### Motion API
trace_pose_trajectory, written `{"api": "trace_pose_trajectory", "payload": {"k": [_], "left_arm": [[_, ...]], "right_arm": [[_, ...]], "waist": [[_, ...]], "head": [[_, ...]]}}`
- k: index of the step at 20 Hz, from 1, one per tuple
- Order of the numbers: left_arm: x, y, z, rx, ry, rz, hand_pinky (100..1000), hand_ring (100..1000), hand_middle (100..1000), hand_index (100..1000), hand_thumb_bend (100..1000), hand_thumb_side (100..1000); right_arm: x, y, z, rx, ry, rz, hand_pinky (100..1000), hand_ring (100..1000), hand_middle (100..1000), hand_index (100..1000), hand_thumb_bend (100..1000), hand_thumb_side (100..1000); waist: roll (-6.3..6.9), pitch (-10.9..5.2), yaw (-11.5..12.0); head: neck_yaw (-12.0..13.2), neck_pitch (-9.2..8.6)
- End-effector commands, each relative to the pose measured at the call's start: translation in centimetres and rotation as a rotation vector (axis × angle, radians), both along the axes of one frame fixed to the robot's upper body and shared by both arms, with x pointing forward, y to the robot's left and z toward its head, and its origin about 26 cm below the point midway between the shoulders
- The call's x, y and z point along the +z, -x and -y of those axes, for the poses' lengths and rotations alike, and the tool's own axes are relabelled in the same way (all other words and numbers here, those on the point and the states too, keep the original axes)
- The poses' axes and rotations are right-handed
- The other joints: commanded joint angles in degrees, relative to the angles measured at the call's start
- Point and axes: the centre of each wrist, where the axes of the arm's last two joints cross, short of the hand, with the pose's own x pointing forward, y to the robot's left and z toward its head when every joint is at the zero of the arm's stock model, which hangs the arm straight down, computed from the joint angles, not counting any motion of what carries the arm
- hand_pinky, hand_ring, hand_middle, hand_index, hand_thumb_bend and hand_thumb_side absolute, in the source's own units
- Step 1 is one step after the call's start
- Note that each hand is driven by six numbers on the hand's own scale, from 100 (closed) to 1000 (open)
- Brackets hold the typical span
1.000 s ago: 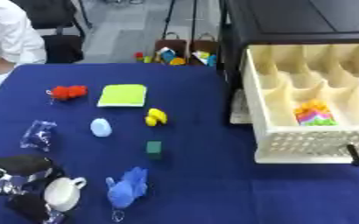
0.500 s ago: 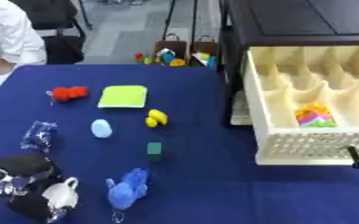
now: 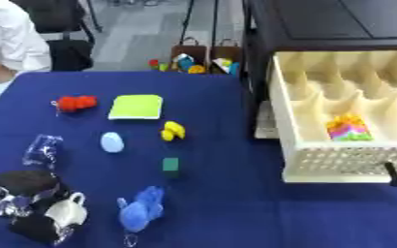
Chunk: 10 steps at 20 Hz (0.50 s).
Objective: Pick up objects from table and place into drawer.
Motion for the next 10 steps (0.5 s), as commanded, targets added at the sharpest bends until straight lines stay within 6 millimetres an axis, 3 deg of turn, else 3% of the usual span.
{"api": "trace_pose_trajectory", "payload": {"k": [1,10], "left_arm": [[1.06,-0.01,-0.16,0.147,-0.008,-0.071,388,514,505,694,266,642],[1.91,0.22,0.24,0.126,-0.025,-0.033,384,508,499,689,254,639]], "right_arm": [[0.68,0.24,0.12,0.004,0.001,0.034,633,672,682,776,100,1000],[0.58,0.24,0.11,0.004,0.003,0.032,633,672,683,776,100,1000]], "waist": [[0.14,-0.86,0.09],[0.36,-1.35,0.36]], "head": [[0.03,-0.62],[-0.01,-0.55]]}}
